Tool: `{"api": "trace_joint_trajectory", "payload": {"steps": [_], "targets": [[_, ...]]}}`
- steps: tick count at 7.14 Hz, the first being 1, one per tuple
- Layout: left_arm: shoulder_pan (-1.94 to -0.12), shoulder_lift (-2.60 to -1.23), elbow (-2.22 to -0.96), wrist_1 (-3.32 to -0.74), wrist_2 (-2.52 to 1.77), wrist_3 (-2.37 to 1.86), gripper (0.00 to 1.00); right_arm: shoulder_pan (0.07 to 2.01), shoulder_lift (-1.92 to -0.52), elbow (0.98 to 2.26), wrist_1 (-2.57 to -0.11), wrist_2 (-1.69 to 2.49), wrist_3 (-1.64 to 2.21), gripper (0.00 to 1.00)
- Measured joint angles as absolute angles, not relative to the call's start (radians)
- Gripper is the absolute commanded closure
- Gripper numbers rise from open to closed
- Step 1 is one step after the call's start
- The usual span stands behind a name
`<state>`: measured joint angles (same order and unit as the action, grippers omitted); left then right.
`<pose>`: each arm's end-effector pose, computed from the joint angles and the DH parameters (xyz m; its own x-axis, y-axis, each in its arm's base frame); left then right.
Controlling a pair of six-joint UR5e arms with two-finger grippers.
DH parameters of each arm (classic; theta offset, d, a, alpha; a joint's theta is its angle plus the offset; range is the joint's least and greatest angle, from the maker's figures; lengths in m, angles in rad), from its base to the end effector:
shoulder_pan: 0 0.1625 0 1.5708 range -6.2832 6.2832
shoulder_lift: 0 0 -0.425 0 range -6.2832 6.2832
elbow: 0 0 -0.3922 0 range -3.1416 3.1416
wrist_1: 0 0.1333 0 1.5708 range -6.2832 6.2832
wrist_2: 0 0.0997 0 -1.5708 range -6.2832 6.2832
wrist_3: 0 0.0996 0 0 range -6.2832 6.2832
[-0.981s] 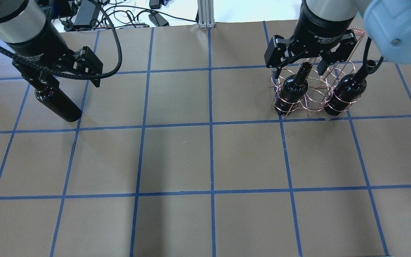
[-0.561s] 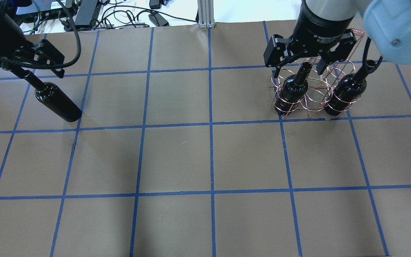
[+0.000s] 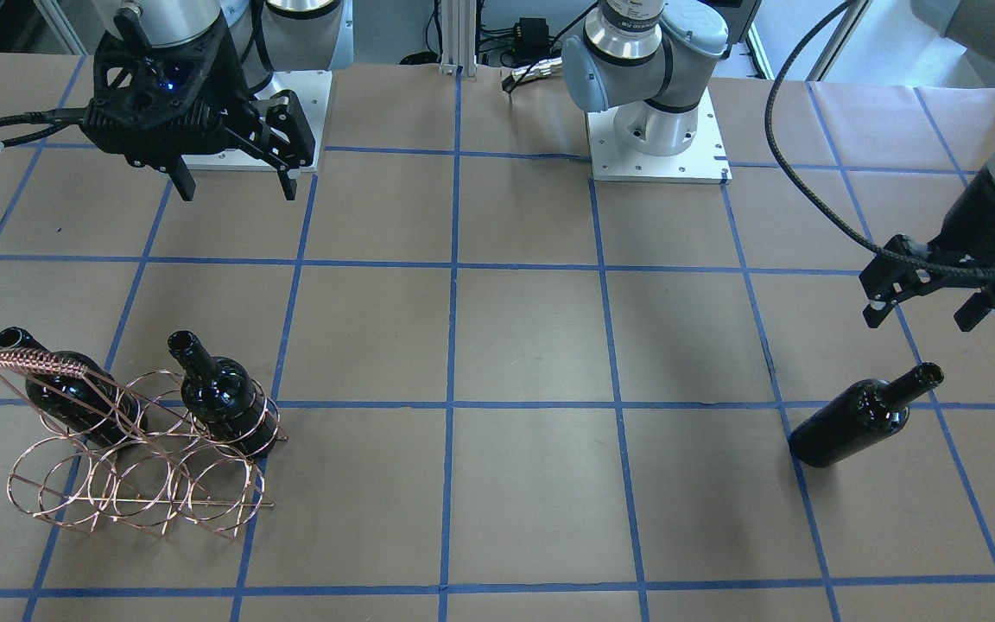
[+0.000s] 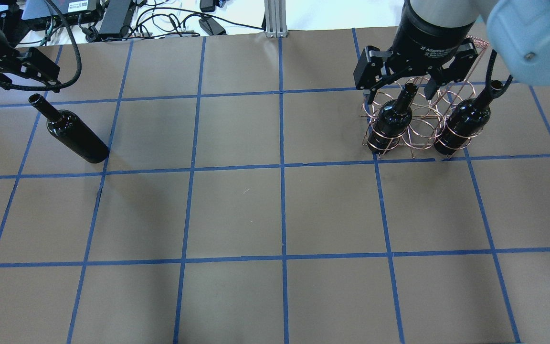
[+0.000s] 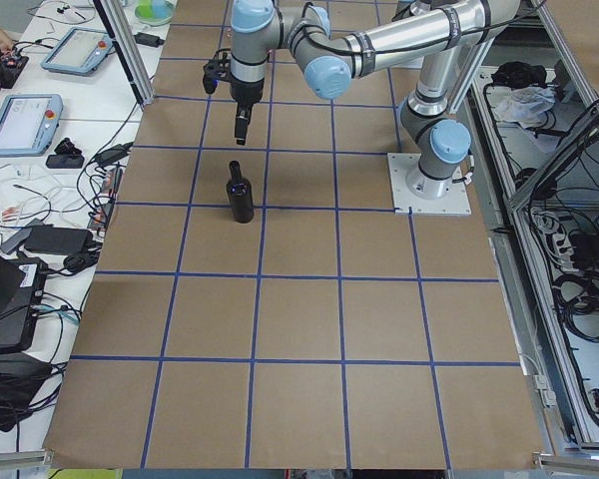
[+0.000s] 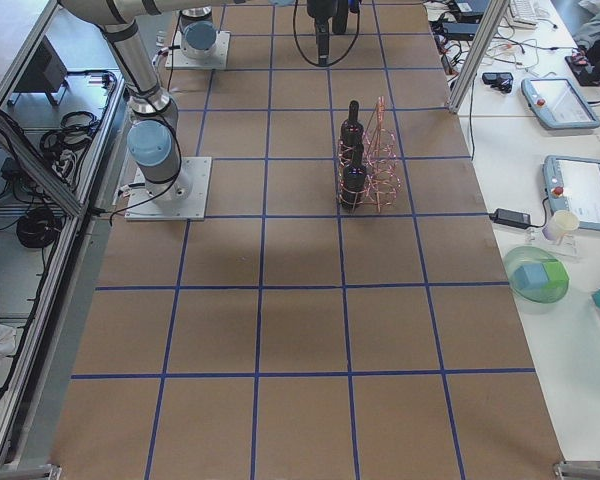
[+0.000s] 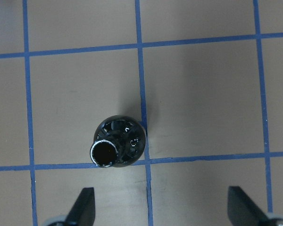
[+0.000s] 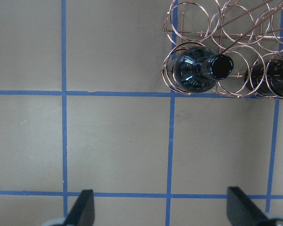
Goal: Place wine into wine basket
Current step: 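Lower the open left gripper over the neck of the lying bottle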
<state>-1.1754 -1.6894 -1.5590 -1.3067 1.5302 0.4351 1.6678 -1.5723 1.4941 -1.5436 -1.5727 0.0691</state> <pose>0.0868 -0.5644 0.4600 -0.9987 0.0405 -0.0297 0.0447 0.9863 -0.1589 0.1804 -0.4798 0.5238 -0.9996 -0.0279 -0.0016 -0.0278 0.9983 -0.0510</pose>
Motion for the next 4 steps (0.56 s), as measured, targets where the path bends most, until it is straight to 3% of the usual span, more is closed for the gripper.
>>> {"api": "trace_joint_trajectory", "payload": {"steps": [4], "targets": [[-1.127,-1.784,-1.553,-1.261,1.486,0.444,0.00,1.667,-1.572,1.494,-1.543,-1.573,0.069,0.00]]}}
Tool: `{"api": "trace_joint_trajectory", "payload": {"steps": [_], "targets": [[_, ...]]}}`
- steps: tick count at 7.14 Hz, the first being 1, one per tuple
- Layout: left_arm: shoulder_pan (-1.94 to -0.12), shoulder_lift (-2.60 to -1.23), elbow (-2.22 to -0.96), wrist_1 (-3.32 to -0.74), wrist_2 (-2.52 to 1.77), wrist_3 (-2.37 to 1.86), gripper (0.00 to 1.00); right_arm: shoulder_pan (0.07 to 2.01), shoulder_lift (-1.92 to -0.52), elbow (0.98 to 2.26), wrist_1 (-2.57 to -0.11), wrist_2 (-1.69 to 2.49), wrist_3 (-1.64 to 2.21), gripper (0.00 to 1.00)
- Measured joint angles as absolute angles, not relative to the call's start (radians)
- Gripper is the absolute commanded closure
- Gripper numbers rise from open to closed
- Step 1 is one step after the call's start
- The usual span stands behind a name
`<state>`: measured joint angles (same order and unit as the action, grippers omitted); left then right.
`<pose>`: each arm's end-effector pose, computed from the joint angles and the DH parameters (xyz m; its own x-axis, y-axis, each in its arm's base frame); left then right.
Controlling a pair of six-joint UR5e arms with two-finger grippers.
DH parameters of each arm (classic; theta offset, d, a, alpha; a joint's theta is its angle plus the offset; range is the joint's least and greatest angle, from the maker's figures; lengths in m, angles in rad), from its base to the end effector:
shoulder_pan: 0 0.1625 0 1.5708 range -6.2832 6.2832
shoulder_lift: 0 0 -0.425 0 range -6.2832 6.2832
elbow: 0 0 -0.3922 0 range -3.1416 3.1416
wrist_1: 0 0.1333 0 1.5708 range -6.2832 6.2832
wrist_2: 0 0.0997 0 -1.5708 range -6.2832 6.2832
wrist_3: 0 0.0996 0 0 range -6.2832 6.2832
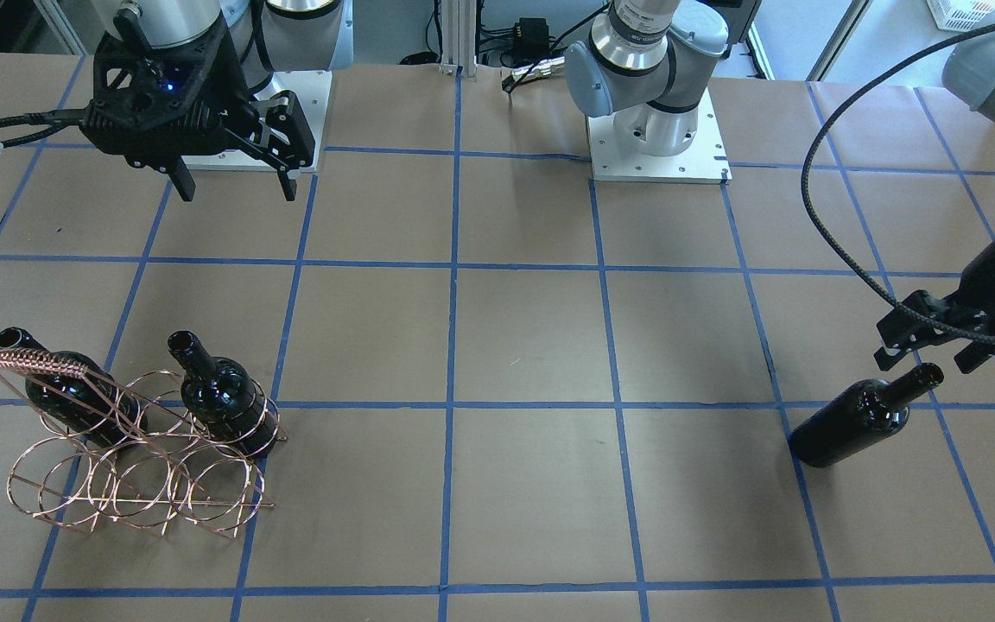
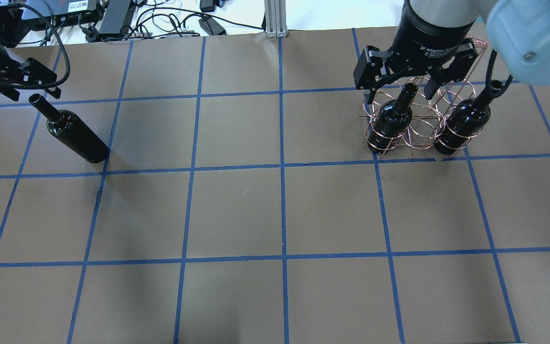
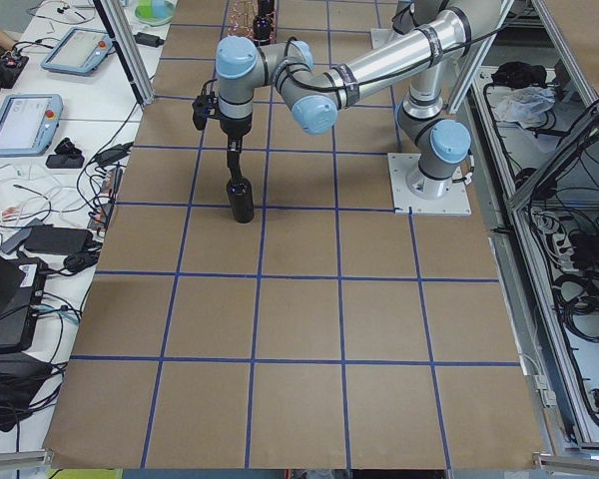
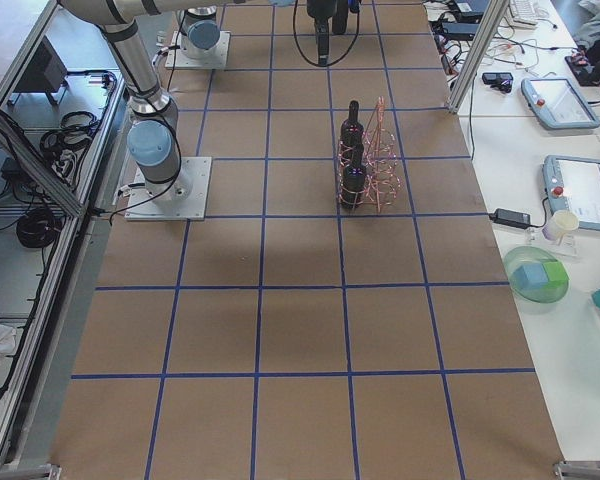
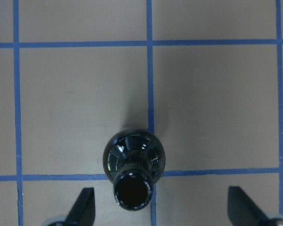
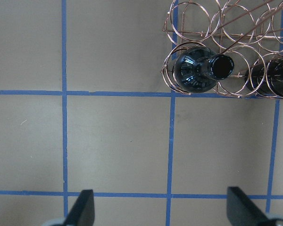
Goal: Place wine into wine basket
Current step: 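Lower the open left gripper over the neck of the lying bottle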
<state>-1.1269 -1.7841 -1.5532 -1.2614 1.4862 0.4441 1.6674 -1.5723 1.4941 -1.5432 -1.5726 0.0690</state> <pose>0.1233 -0.5892 0.4143 -0.9996 0.0069 0.0271 0.0031 0.9904 -0.1385 0.1802 -0.4798 0.5237 -0.9996 -0.0276 -0.0017 -0.0275 0.9983 -0.0506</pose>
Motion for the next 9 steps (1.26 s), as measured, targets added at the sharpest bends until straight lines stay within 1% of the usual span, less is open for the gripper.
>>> {"api": "trace_joint_trajectory", "payload": {"steps": [2,4,5,7,8,9], "targets": [[-1.125,-1.815,-1.553,-1.249,1.489,0.438,0.00,1.668,-1.572,1.494,-1.543,-1.573,0.069,0.00],[-1.124,-1.842,-1.554,-1.247,1.492,0.438,0.07,1.668,-1.572,1.494,-1.543,-1.572,0.069,0.00],[-1.124,-1.849,-1.554,-1.248,1.496,0.439,0.21,1.669,-1.572,1.494,-1.543,-1.572,0.069,0.00],[-1.124,-1.855,-1.555,-1.248,1.503,0.440,0.37,1.669,-1.572,1.495,-1.543,-1.572,0.069,0.00],[-1.124,-1.860,-1.556,-1.248,1.508,0.440,0.38,1.669,-1.572,1.495,-1.543,-1.572,0.069,0.00],[-1.124,-1.864,-1.556,-1.249,1.524,0.440,0.49,1.669,-1.572,1.495,-1.543,-1.572,0.069,0.00]]}}
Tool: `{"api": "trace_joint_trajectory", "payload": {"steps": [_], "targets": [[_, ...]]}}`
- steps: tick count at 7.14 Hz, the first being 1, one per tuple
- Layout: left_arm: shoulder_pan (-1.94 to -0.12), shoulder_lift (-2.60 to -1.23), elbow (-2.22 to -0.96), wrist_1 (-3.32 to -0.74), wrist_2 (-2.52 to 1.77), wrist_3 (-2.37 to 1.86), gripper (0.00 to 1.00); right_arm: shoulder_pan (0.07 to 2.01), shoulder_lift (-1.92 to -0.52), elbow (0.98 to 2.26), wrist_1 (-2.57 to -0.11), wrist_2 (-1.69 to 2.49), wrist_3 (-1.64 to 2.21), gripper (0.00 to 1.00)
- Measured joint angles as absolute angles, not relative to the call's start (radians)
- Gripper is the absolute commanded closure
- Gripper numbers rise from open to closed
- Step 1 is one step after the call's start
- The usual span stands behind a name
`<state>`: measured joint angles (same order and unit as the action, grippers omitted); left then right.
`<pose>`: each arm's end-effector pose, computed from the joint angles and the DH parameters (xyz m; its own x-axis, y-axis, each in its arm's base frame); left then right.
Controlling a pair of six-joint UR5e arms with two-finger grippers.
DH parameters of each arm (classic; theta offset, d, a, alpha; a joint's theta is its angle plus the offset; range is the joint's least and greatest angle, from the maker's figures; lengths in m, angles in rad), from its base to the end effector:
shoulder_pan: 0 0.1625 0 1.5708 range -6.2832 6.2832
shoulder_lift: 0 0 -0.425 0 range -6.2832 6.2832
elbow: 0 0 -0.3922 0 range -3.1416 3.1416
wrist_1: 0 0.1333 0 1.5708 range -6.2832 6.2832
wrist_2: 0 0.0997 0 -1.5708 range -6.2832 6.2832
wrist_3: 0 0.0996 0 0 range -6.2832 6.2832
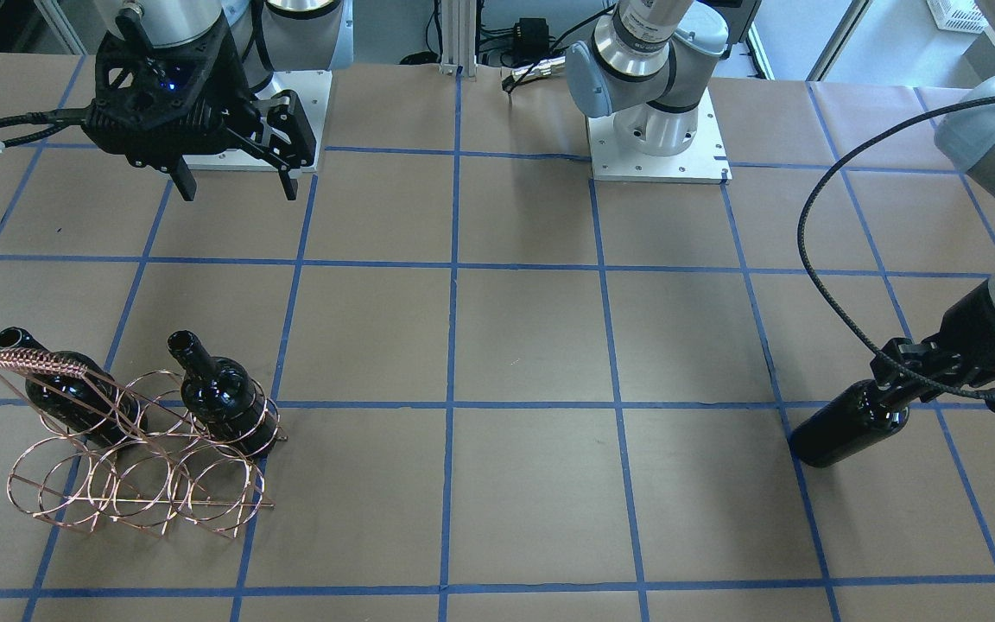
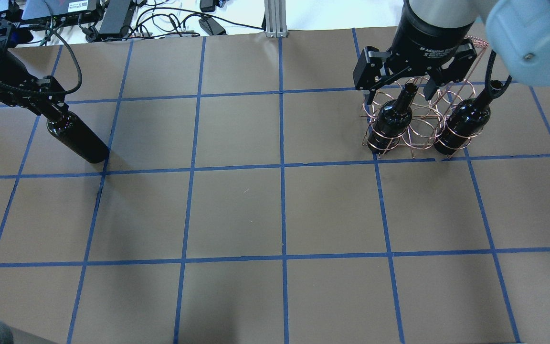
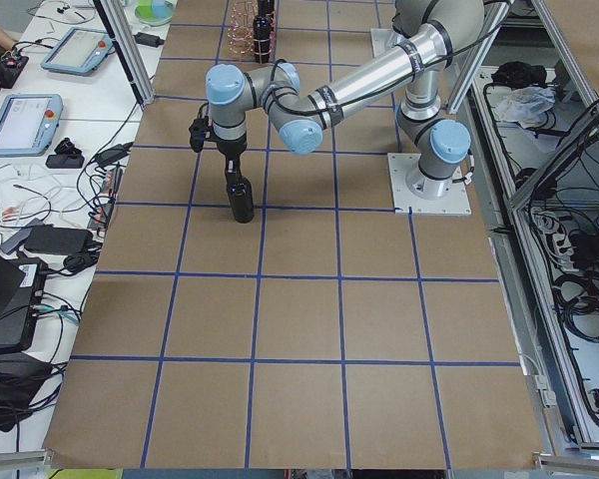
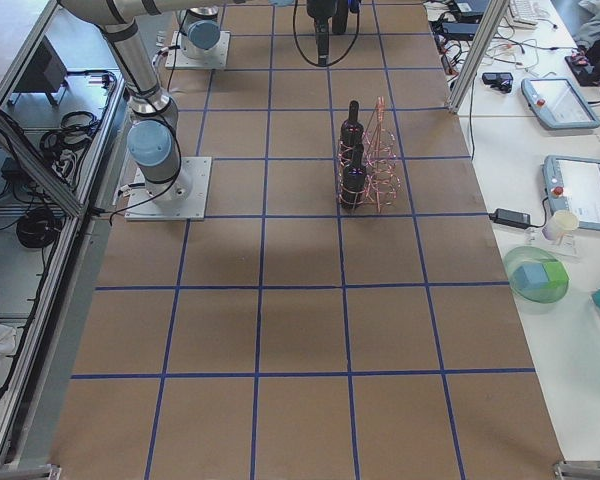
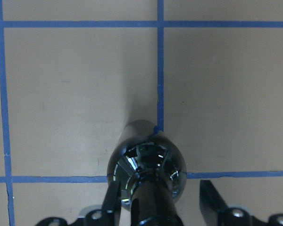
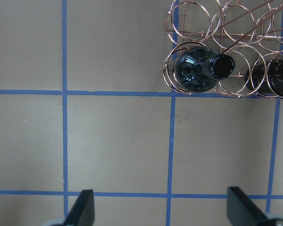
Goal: Place wine into wine basket
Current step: 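Lower the open left gripper over the neck of the lying bottle, then close the left gripper on the bottle neck and lift it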
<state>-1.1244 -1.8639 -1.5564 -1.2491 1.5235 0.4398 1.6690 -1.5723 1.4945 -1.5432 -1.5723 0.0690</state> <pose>0.1362 -0.6042 0.3664 -0.9997 -0.0049 0.0244 -0.0063 0.9982 -0.0590 0.1810 -0.4795 0.5235 -0.9996 -0.0292 -0.0020 -0.0291 0.9983 -0.0502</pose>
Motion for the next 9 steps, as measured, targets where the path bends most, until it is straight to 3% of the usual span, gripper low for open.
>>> {"api": "trace_joint_trajectory", "payload": {"steps": [1,3,9], "targets": [[-1.124,-1.867,-1.557,-1.251,1.540,0.440,0.73,1.669,-1.572,1.494,-1.543,-1.572,0.069,0.00],[-1.124,-1.868,-1.557,-1.253,1.550,0.441,1.00,1.669,-1.572,1.494,-1.543,-1.572,0.069,0.00],[-1.145,-1.824,-1.554,-1.288,1.540,0.440,1.00,1.669,-1.573,1.496,-1.543,-1.572,0.069,0.00]]}}
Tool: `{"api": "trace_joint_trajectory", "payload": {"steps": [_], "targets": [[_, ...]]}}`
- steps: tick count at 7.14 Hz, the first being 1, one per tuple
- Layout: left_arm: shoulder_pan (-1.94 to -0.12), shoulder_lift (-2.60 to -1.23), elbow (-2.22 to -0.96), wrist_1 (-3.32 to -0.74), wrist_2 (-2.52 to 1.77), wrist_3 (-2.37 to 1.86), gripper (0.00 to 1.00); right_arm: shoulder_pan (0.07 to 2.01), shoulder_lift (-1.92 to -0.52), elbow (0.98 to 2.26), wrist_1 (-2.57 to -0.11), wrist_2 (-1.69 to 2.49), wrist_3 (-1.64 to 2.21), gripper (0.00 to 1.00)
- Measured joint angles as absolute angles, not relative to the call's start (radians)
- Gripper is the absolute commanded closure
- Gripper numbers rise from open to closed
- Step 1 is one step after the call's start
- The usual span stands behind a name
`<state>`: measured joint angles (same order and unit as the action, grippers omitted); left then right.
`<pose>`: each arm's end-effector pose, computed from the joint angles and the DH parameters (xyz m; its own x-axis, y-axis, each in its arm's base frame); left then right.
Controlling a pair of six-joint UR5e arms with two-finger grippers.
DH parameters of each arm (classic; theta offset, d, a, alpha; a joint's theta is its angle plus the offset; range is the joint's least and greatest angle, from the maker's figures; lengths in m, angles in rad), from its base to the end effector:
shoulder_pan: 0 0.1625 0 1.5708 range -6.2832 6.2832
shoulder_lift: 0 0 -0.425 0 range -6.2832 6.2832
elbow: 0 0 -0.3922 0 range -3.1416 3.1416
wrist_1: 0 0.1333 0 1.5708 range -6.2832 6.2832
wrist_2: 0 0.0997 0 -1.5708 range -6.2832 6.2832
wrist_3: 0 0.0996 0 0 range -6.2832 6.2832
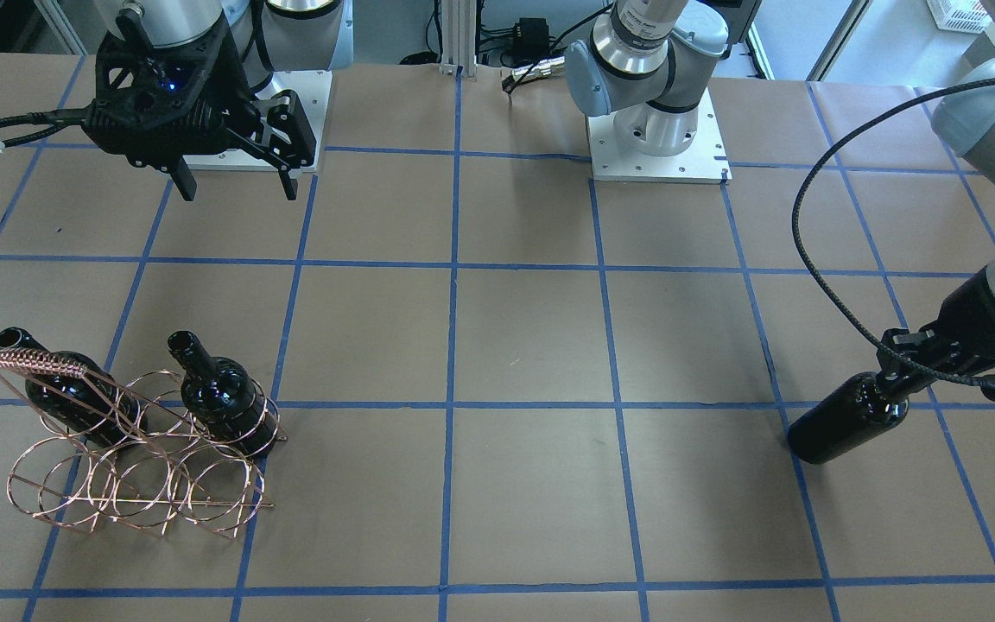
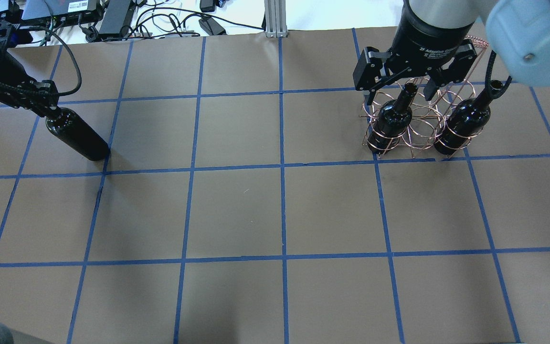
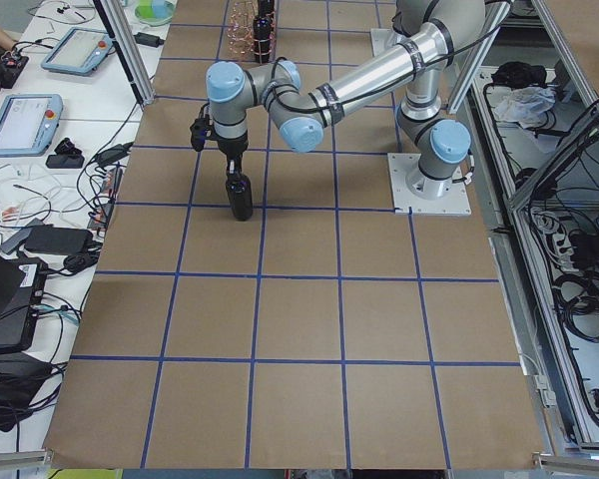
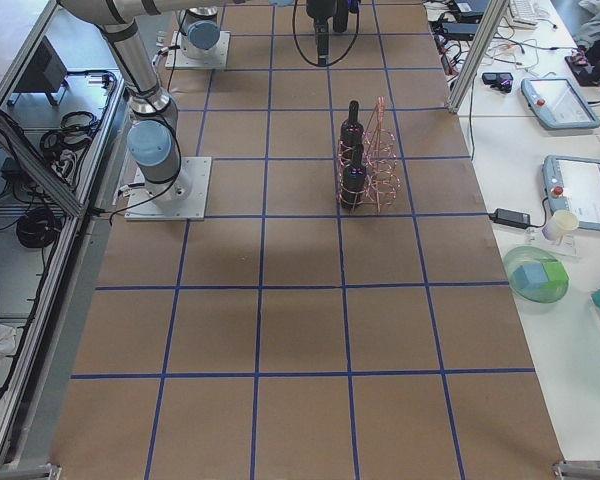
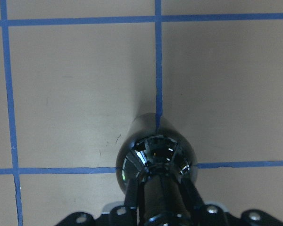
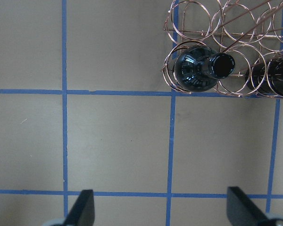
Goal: Place wine into wine basket
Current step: 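Close the left gripper on the bottle neck and lift it, then carry the bottle to the table center and stand it upright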
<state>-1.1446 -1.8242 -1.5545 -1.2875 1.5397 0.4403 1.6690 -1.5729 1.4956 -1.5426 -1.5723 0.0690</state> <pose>0.1205 -0.5954 0.3870 -0.9999 0.0150 0.0084 0.0146 0.9984 -0.0550 0.1810 -0.4792 0.5232 -0.9996 -0.0292 -0.0019 -0.0291 0.9984 -0.0491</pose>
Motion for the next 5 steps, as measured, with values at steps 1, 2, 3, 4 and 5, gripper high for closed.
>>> {"api": "trace_joint_trajectory", "payload": {"steps": [1,2,3,4,5], "targets": [[-1.160,-1.799,-1.555,-1.310,1.539,0.422,1.00,1.669,-1.573,1.496,-1.543,-1.572,0.069,0.00],[-1.192,-1.774,-1.555,-1.330,1.538,0.378,1.00,1.669,-1.573,1.495,-1.542,-1.572,0.070,0.00],[-1.245,-1.748,-1.557,-1.345,1.538,0.313,1.00,1.669,-1.574,1.495,-1.542,-1.572,0.069,0.00],[-1.306,-1.724,-1.560,-1.355,1.536,0.243,1.00,1.669,-1.574,1.495,-1.542,-1.572,0.069,0.00],[-1.364,-1.709,-1.565,-1.361,1.527,0.173,1.00,1.669,-1.573,1.495,-1.542,-1.572,0.069,0.00]]}}
